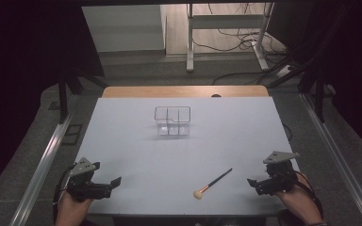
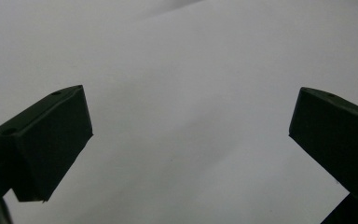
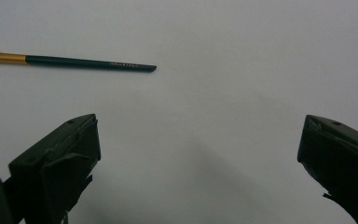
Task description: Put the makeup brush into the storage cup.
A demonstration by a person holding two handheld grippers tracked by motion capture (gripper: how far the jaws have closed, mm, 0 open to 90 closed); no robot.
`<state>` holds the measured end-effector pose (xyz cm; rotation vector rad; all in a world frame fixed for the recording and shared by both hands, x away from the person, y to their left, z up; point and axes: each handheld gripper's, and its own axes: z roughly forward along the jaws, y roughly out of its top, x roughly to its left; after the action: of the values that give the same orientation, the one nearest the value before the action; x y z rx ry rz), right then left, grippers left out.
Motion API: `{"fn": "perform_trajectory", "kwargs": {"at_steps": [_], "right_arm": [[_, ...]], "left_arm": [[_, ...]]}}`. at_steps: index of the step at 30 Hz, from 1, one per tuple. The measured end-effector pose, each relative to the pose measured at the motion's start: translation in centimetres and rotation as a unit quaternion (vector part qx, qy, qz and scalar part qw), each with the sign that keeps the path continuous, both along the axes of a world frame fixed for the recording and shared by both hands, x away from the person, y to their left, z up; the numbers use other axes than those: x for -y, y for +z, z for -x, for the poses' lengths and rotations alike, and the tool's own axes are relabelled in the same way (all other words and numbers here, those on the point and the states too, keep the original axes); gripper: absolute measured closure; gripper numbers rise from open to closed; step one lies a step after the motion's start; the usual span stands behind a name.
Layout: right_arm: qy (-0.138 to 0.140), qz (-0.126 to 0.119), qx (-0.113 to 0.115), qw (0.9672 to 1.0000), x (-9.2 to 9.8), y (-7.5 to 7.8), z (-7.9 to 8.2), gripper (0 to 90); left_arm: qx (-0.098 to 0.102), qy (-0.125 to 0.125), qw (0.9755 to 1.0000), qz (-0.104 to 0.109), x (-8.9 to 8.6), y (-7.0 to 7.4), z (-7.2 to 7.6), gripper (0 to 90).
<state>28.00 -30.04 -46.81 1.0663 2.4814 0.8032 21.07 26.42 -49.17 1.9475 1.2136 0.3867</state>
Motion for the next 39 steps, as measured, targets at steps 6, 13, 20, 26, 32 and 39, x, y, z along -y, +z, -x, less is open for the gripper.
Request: {"fn": "perform_trajectory", "kwargs": {"at_steps": [6, 13, 20, 26, 32, 39], "right_arm": [[0.004, 0.007, -0.007, 0.9999, -0.3, -0.2, 0.0, 0.0], [0.014, 0.01, -0.009, 0.9998, -0.8, -0.1, -0.1, 0.0], [0.019, 0.013, -0.01, 0.9997, -1.3, 0.0, -0.3, 0.0], [0.029, 0.026, -0.017, 0.9991, -1.9, 0.0, -0.5, 0.0], [0.034, 0.04, -0.028, 0.9982, -2.5, -0.2, -0.9, 0.0], [0.037, 0.049, -0.043, 0.9972, -3.2, -0.4, -1.3, 0.0]], "left_arm": [[-0.004, -0.001, 1.0, -0.002, 0.0, -0.1, 0.0, 0.0], [-0.005, 0.0, 1.0, -0.002, 0.0, -0.1, -0.1, 0.0], [-0.005, -0.001, 1.0, -0.003, 0.0, -0.1, -0.1, 0.0], [-0.005, 0.001, 1.0, -0.003, 0.0, -0.1, -0.1, 0.0], [-0.006, 0.002, 1.0, -0.003, 0.0, -0.1, -0.1, 0.0], [-0.007, 0.002, 1.0, -0.003, 0.0, -0.2, -0.1, 0.0]]}}
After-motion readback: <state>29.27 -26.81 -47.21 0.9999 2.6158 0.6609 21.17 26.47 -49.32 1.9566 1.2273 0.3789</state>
